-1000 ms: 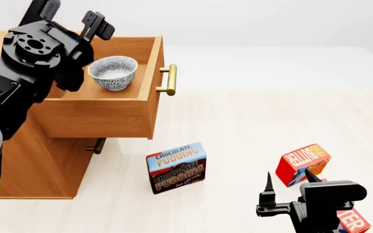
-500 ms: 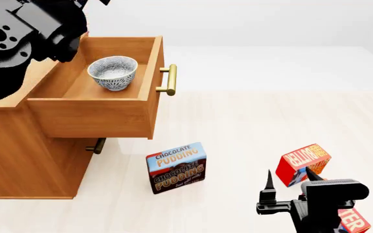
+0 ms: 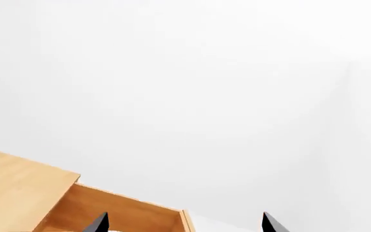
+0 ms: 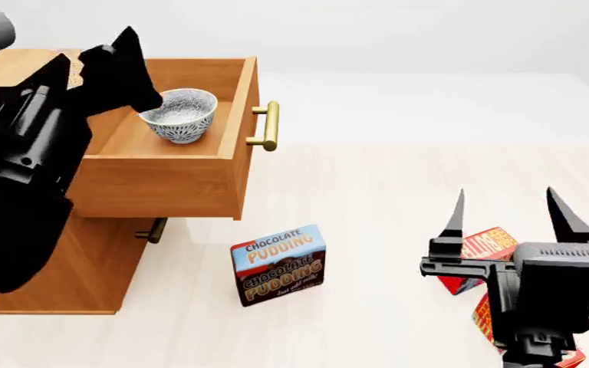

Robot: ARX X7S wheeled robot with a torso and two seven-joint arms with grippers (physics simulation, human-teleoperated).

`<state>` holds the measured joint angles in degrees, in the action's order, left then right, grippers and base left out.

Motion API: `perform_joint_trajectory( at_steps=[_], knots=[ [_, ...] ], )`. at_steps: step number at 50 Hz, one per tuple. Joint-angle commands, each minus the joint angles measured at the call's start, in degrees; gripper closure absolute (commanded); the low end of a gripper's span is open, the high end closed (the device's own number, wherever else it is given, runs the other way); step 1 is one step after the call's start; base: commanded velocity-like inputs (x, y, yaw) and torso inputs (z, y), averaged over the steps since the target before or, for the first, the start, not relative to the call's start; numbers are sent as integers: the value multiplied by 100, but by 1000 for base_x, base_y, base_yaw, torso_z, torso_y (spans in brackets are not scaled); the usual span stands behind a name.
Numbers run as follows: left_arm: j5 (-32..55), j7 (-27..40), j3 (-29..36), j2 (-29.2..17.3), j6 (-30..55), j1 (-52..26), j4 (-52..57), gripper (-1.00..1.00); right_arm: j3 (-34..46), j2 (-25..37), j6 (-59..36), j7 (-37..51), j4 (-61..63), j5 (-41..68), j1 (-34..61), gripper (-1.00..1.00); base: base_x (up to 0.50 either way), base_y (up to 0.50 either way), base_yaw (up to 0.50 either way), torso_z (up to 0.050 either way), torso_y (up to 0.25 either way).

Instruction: Put the bowl in the top drawer of the cabinet.

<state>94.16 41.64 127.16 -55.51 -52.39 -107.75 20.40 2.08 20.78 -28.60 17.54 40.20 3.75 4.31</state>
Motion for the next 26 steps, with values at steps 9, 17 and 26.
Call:
perform_joint_trajectory(
  at_steps=[9, 17, 26],
  knots=[
    [-5565, 3357, -357, -1769, -201, 1300, 1503, -100, 537, 90, 553, 626, 1332, -946, -21, -100, 0, 0, 0, 0, 0],
    [-6326, 3655, -395, -2258, -102, 1488, 1867, -100, 577, 76, 1218, 766, 1389, -977, -194, -100, 0, 0, 0, 0, 0],
    [-7282, 4209, -460, -2282, 105, 1821, 1840, -100, 740, 155, 1666, 1033, 1790, -1785, -604, -100, 0, 0, 0, 0, 0]
  ],
)
